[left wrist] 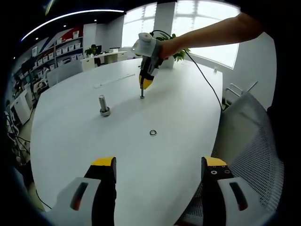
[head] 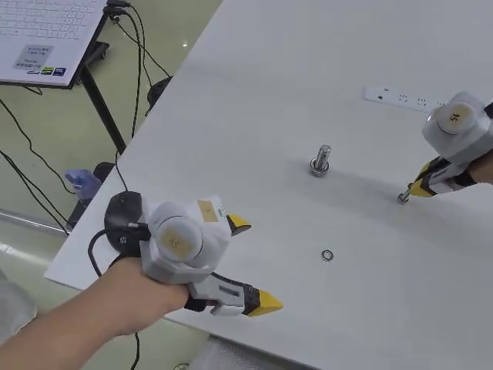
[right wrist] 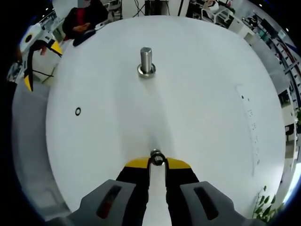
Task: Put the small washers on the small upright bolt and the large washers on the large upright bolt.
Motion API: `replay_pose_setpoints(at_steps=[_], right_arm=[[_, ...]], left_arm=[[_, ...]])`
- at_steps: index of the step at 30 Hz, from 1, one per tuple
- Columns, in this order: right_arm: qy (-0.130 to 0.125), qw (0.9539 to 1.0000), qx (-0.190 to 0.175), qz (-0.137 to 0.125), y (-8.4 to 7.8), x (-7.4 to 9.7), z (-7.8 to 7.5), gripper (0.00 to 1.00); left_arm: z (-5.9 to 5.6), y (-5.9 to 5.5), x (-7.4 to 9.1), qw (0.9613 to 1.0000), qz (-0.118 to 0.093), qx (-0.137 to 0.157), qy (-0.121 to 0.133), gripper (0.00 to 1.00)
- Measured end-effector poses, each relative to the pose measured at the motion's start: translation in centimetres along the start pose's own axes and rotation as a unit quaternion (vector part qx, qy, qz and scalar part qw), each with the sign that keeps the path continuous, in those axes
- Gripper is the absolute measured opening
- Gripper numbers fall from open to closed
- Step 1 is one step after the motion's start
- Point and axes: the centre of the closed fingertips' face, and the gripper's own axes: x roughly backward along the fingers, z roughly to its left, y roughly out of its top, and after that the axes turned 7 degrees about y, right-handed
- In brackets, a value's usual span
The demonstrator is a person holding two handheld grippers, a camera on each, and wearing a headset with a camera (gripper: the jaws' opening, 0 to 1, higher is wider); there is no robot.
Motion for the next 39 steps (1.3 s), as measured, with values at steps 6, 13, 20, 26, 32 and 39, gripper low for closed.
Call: replay_pose_setpoints(at_steps=[6, 13, 20, 26, 32, 39], right_arm=[[0.004, 1.0000, 0.003, 0.005, -0.2, -1.1, 0.0, 0.12], [0.007, 0.9999, 0.006, 0.012, -0.4, -2.0, 0.3, 0.12], [0.010, 0.9998, 0.010, 0.015, -0.3, -2.5, 0.4, 0.12], [0.009, 0.9997, 0.016, 0.018, -0.3, -2.6, 0.4, 0.13], [0.010, 0.9996, 0.017, 0.020, -0.3, -2.7, 0.5, 0.13], [0.007, 0.9996, 0.019, 0.020, -0.4, -2.7, 0.5, 0.13]], left_arm=[[-0.1, -0.6, -0.3, 1.0000, 0.006, 0.001, -0.002, 0.73], [-0.1, -0.7, -0.3, 1.0000, 0.008, 0.004, -0.004, 0.72], [0.1, -0.8, -0.4, 0.9999, 0.010, 0.005, -0.005, 0.72], [0.2, -0.5, -0.3, 1.0000, 0.003, 0.006, -0.003, 0.71], [0.2, -0.5, -0.3, 1.0000, 0.002, 0.007, -0.002, 0.70], [0.1, -0.7, -0.1, 1.0000, 0.004, 0.008, -0.002, 0.70]])
